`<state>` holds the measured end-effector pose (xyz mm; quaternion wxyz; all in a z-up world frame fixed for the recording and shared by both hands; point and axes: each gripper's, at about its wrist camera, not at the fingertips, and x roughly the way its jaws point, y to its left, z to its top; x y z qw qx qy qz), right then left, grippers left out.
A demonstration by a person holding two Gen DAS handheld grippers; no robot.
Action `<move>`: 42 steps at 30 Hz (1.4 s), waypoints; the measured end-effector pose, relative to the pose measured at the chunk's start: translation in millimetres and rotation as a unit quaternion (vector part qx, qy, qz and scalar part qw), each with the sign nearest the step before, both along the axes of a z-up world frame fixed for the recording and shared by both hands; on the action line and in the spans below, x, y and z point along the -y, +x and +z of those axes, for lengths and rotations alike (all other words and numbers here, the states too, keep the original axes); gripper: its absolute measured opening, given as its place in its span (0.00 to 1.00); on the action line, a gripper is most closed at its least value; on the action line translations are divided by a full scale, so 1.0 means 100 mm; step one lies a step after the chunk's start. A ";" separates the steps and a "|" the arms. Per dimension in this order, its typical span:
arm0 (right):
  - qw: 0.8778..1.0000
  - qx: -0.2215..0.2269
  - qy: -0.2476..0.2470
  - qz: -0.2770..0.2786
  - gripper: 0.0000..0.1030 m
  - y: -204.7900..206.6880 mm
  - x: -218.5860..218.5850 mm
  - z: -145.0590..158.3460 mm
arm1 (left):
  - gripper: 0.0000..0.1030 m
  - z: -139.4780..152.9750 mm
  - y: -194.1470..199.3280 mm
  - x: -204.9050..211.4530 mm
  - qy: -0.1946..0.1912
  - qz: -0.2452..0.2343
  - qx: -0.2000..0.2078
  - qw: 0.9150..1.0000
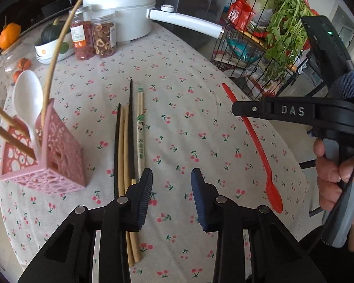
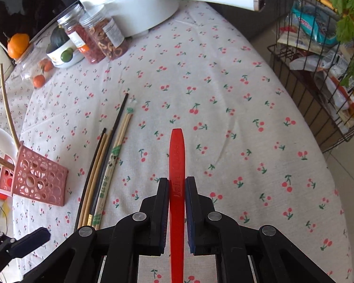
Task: Organize utensils
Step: 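Grasp the remaining chopsticks with the left tool while the right holds the red spoon, then drop wrapped chopsticks in the pink basket from the left tool while right holds spoon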
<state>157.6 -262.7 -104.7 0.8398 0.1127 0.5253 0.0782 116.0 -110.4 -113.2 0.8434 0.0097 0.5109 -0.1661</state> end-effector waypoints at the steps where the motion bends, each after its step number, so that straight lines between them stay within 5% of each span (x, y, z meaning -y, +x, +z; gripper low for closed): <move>1: 1.000 0.000 0.004 -0.003 0.10 0.02 0.04 0.00 | 0.29 -0.04 0.10 0.07 0.007 0.005 -0.001 1.000; 6: 1.000 -0.004 0.011 -0.016 0.10 0.09 0.21 -0.03 | 0.17 -0.25 0.66 0.17 0.028 0.047 -0.019 0.998; 13: 0.999 -0.011 0.035 -0.022 0.10 0.18 0.35 -0.07 | 0.16 -0.44 1.23 0.13 0.054 0.095 -0.042 0.993; 24: 0.999 -0.013 0.048 -0.013 0.10 0.29 0.36 -0.08 | 0.13 -0.62 1.46 0.16 0.088 0.095 -0.052 0.990; 31: 0.999 -0.017 0.042 -0.015 0.10 0.29 0.33 -0.09 | 0.09 -0.42 1.26 0.24 0.087 0.067 -0.027 0.994; 42: 0.999 0.023 0.033 -0.019 0.10 0.02 0.23 0.23 | 0.09 0.48 0.38 0.02 0.009 0.019 0.062 0.998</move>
